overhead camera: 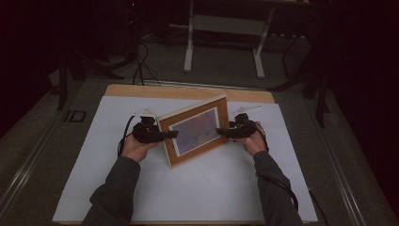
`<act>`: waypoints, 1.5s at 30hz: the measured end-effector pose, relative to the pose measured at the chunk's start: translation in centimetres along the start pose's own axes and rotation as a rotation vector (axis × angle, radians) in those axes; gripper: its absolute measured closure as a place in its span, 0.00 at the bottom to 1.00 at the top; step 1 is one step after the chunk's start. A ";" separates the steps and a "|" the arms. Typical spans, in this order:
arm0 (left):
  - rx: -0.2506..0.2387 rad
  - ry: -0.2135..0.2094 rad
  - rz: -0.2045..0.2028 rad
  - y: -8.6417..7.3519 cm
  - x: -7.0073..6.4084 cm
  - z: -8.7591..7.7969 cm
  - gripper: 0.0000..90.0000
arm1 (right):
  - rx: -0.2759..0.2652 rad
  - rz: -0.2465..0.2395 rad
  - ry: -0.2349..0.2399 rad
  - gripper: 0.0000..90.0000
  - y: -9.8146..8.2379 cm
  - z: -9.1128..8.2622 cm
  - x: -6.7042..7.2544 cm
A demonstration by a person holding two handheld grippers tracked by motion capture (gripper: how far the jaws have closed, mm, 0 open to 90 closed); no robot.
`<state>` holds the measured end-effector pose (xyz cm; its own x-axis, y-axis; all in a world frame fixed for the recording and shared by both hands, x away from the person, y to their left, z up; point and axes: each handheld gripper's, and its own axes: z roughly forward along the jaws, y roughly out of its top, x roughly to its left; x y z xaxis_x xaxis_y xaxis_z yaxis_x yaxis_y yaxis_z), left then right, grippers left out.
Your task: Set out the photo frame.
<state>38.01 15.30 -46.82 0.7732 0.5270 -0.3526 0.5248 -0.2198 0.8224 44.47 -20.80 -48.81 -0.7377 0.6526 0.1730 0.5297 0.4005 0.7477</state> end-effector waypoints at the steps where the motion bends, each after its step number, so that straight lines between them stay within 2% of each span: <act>1: 0.001 0.000 0.001 0.0 0.0 0.0 0.87 | 0.003 0.002 0.006 0.44 0.1 0.0 -0.1; 3: 0.003 0.000 0.004 0.0 0.0 0.0 0.87 | 0.001 0.008 0.015 0.41 0.2 0.1 -0.2; 6: 0.006 0.000 0.008 0.1 0.0 0.0 0.87 | 0.003 0.020 0.017 0.30 0.3 0.4 -0.3; 8: 0.007 -0.001 0.011 0.1 0.0 0.0 0.87 | 0.006 0.038 0.033 0.29 0.3 0.5 -0.5; 11: 0.009 0.002 0.011 0.2 0.1 0.1 0.87 | 0.008 0.047 0.063 0.36 0.1 0.6 -0.6; 15: 0.005 -0.006 0.011 0.3 0.4 0.1 0.87 | 0.001 0.045 0.050 0.38 -0.1 0.5 -0.5; 24: -0.011 -0.037 0.010 0.2 0.9 0.2 0.87 | -0.018 0.061 0.061 0.46 -0.8 -0.3 -0.8; 30: -0.011 -0.058 0.011 0.2 1.4 0.2 0.87 | -0.022 0.054 0.075 0.52 -1.3 -0.7 -0.8; 41: -0.019 -0.050 0.015 0.2 1.5 0.2 0.86 | -0.030 0.058 0.088 0.59 -2.0 -1.3 -0.9; 45: -0.020 -0.030 0.007 0.3 1.4 0.3 0.82 | -0.036 0.057 0.103 0.63 -2.4 -1.5 -0.9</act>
<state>39.36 15.76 -47.20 0.7875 0.5007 -0.3594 0.5120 -0.2067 0.8338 43.25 -23.32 -49.78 -0.7469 0.6036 0.2790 0.5576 0.3400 0.7573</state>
